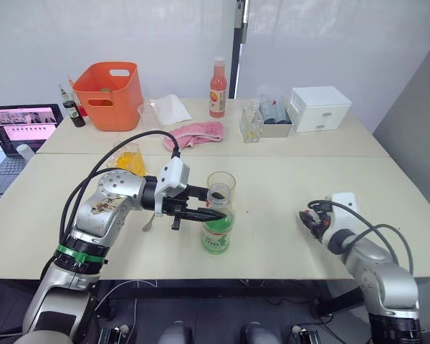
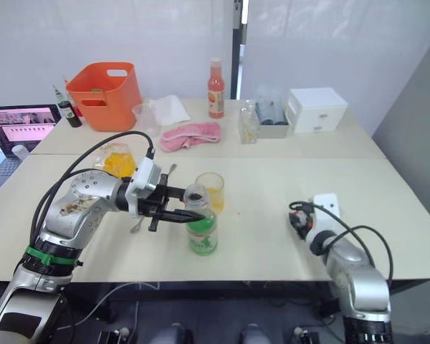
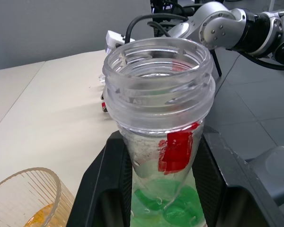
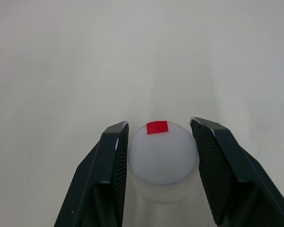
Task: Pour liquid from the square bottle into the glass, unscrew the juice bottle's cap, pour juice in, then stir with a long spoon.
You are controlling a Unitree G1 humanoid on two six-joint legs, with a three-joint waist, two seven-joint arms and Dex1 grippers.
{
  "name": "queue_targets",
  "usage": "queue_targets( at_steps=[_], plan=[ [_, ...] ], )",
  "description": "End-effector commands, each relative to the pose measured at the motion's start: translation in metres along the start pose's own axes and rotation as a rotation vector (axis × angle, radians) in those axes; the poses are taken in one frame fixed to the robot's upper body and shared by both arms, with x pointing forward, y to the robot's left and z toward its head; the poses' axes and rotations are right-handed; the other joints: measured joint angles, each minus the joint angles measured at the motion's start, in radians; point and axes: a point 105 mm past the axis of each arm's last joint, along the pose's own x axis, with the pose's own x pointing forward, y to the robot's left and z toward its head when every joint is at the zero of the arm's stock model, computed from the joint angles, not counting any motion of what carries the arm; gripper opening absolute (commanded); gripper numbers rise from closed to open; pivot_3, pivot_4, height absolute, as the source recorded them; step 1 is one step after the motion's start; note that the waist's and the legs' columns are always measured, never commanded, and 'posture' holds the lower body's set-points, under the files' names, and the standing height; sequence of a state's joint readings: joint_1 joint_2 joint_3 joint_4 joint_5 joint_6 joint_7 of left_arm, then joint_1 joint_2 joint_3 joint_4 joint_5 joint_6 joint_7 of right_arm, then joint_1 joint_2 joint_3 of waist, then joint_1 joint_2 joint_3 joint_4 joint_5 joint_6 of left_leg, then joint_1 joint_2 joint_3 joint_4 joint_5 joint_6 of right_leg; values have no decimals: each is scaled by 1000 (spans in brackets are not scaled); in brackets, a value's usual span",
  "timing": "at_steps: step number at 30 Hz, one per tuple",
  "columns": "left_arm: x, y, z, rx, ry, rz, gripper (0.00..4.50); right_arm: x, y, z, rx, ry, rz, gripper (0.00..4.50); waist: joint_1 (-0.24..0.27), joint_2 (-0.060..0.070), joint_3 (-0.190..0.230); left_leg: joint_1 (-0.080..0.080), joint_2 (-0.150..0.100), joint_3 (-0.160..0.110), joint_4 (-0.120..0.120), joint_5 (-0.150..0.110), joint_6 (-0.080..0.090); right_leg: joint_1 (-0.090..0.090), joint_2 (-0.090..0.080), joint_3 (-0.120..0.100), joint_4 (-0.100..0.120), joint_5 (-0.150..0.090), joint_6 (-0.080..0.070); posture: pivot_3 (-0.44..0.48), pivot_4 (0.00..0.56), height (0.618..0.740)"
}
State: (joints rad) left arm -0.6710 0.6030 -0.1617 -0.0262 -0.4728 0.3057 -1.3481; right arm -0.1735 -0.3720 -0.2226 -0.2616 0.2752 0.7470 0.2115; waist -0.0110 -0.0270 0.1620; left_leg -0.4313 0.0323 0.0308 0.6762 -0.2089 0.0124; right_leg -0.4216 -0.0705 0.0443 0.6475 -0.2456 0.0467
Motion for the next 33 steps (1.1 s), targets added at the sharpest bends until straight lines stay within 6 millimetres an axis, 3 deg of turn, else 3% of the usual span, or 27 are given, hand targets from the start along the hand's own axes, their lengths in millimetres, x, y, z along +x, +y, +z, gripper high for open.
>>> queue_targets(
  at_steps=[1, 5, 17, 19, 24, 31, 33],
  plan=[
    [-3, 1, -5, 1, 49, 18, 1404, 2, -12, 9, 3, -51, -59, 1630, 0, 0, 0, 0, 0, 0, 0, 0, 0, 0, 0, 0, 0, 0, 0, 0, 150, 715],
    [-3, 2, -5, 2, 49, 20, 1404, 6, -17, -2, 19, -19, -73, 1630, -1, 0, 0, 0, 0, 0, 0, 0, 0, 0, 1, 0, 0, 0, 0, 0, 150, 715],
    [-5, 2, -5, -1, 53, 27, 1404, 6, -4, -9, 102, 14, -7, 1630, -1, 0, 0, 1, 0, 0, 0, 0, 0, 1, 1, 0, 0, 0, 0, 0, 150, 715],
    [-5, 1, -5, -1, 52, 27, 1404, 5, -4, -8, 105, 11, -6, 2655, -1, 0, 0, 1, 1, 0, 0, 0, 0, 1, 1, 0, 0, 0, 0, 0, 150, 715],
    [-5, 2, -6, -1, 52, 27, 1404, 4, -8, 4, 105, -47, -14, 4341, -1, 0, 0, 1, 1, 0, 0, 0, 0, 1, 1, 0, 0, 0, 0, 0, 150, 715],
    [-7, 2, -6, -1, 50, 38, 1404, -13, 9, 45, 58, -226, 130, 4470, -2, 1, 0, 1, 1, 0, 0, 0, 0, 1, 1, 0, 0, 0, 0, 0, 150, 715],
    [-11, 1, -6, -7, 51, 52, 1404, -27, 16, 68, 33, -317, 199, 4470, -2, 1, 0, 1, 1, 0, 0, 0, 0, 1, 1, 0, 0, 0, 0, 0, 150, 715]
  ],
)
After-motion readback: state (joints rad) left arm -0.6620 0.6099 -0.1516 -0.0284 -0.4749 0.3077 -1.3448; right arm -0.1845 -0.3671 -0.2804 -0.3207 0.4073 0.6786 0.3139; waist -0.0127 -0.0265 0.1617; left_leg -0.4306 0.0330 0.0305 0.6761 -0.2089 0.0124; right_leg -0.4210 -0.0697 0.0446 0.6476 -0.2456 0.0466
